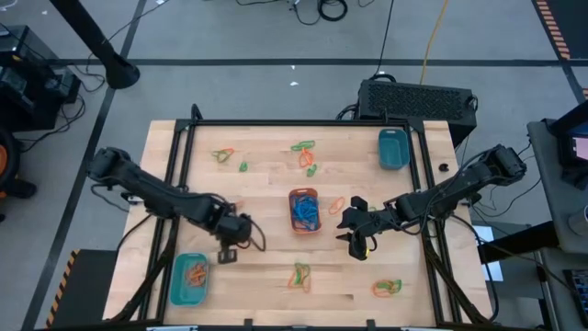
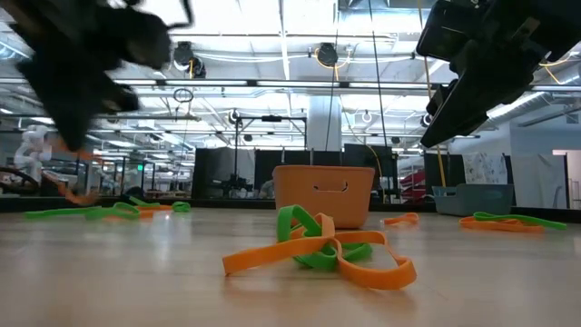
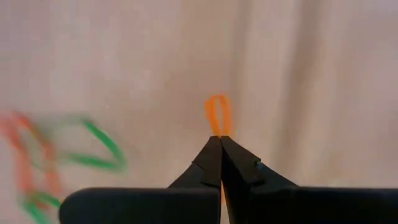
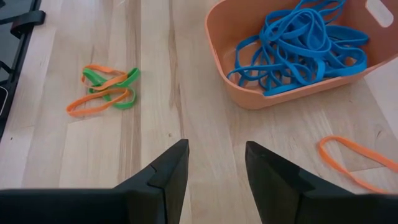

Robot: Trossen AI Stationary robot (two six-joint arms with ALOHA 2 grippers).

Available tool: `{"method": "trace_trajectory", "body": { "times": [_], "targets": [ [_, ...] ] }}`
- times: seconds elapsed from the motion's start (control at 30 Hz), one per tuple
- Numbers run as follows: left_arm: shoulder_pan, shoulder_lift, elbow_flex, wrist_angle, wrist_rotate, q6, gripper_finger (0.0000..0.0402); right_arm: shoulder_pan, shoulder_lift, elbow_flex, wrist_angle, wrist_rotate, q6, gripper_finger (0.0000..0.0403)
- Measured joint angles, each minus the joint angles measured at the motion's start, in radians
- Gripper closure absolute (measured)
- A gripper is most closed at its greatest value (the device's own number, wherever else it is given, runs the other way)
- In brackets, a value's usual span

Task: Sort rubber bands into baskets
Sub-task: Put the orange rubber band into the green bin

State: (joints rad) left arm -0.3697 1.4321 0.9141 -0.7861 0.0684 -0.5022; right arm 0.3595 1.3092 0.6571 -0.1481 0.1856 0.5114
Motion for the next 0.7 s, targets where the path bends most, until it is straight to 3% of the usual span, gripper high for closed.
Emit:
{"method": "trace_trajectory", "body": {
  "times": [0.13, 0.37, 0.7],
  "targets": [
    [-0.088, -0.086, 0.000, -0.056, 0.120, -0.200, 0.0400, 0.000, 0.000, 0.000, 0.000, 0.000, 0.001, 0.0252],
    [-0.301, -0.167, 0.000, -0.117, 0.209, -0.579, 0.0401, 0.000, 0.000, 0.000, 0.000, 0.000, 0.003, 0.0252],
    [-0.509, -0.172, 0.000, -0.190, 0.292, -0.823, 0.0401, 0.000, 0.000, 0.000, 0.001, 0.000, 0.017, 0.0252]
  ]
}}
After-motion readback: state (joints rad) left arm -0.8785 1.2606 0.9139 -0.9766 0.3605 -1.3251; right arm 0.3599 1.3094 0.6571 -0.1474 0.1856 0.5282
